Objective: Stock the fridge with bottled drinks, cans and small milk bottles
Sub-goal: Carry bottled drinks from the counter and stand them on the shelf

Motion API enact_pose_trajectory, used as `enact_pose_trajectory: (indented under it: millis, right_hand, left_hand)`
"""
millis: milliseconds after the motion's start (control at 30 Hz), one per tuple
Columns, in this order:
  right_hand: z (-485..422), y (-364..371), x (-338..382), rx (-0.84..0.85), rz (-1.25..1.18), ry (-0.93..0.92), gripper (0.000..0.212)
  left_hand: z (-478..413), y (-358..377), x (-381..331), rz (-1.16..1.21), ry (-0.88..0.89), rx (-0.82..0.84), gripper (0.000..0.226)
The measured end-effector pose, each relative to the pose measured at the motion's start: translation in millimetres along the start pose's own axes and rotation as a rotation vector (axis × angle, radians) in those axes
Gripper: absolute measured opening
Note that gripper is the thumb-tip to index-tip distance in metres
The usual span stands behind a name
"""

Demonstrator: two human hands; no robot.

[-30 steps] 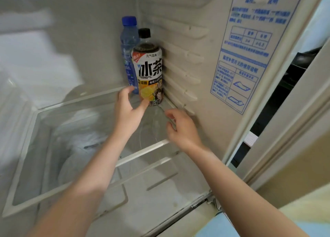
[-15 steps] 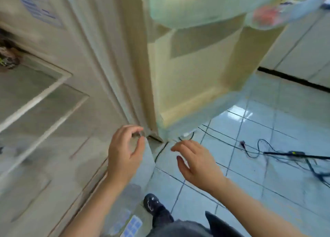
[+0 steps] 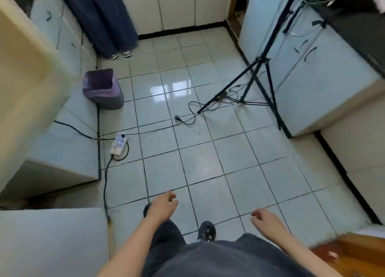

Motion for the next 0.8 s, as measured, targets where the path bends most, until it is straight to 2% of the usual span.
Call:
enact_pose_trajectory:
  millis: [67, 167, 400, 533, 667, 800]
  right_hand:
    - [3.0, 1.9, -54.3, 0.023, -0.086, 0.120, 0.025]
    - [4.2, 7.1, -113.2, 0.071, -0.184, 0.253, 0.025]
    - [-20.0, -13.1, -178.4, 0.045, -0.516, 0.473, 0.023]
    - [-32.6, -60.5, -217.1, -0.030, -0.713, 0.588, 0.022]
    - [-31.3, -120.5, -257.4, -0.211, -0.938, 0.647, 0.018]
    - [-34.5, -167.9, -288.6, -0.409, -1.136, 0.717, 0.015]
  left_hand:
    - [-1.9, 30.6, -26.7, -0.034, -0.005, 0.097, 0.032]
    - [-10.3, 53.0, -66.8, -0.093, 0.013, 0.158, 0.027]
    - [-85.2, 88.1, -176.2, -0.349, 0.062, 0.306, 0.029]
    - [-139.0, 111.6, -273.1, -0.535, 0.147, 0.358, 0.015]
    - [-179.1, 141.2, -386.0, -0.714, 0.267, 0.407, 0.029]
    - [-212.4, 185.6, -505.1, -0.864, 0.407, 0.447, 0.032]
Point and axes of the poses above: each hand's wrist, its own z-axis away from the middle knuckle, its own y-axis out of the palm, x = y × z, the point moved 6 cm from there along -z, towards the middle knuckle
